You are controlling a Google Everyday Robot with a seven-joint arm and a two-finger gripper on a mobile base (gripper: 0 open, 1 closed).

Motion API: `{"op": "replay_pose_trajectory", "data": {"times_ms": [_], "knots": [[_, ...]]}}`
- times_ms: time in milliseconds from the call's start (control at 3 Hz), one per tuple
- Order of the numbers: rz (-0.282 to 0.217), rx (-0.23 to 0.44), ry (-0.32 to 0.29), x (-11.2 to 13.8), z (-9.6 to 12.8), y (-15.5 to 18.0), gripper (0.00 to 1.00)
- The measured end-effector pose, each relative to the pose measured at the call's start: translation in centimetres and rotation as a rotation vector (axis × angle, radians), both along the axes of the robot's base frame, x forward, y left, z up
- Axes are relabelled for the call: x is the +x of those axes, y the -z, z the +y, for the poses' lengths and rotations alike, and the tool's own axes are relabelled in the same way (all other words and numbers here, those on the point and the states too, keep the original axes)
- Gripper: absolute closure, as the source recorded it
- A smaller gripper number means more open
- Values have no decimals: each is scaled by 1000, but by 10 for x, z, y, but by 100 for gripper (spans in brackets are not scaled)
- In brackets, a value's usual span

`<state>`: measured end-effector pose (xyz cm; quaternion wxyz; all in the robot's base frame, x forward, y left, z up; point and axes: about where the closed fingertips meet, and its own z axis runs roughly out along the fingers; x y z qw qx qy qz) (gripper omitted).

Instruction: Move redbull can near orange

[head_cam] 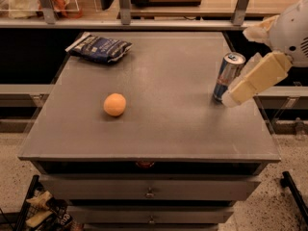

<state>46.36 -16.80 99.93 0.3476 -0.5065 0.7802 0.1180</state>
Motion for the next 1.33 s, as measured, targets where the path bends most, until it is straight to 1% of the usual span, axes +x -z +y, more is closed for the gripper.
{"op": "replay_pose_trajectory", "data": {"times_ms": [333,667,1000,1333], "knots": [[-10,39,17,13,-6,10,0],[-23,94,33,29,-14,20,0],[-31,158,24,44,-15,35,0],[-41,207,10,61,-17,47,0]]}}
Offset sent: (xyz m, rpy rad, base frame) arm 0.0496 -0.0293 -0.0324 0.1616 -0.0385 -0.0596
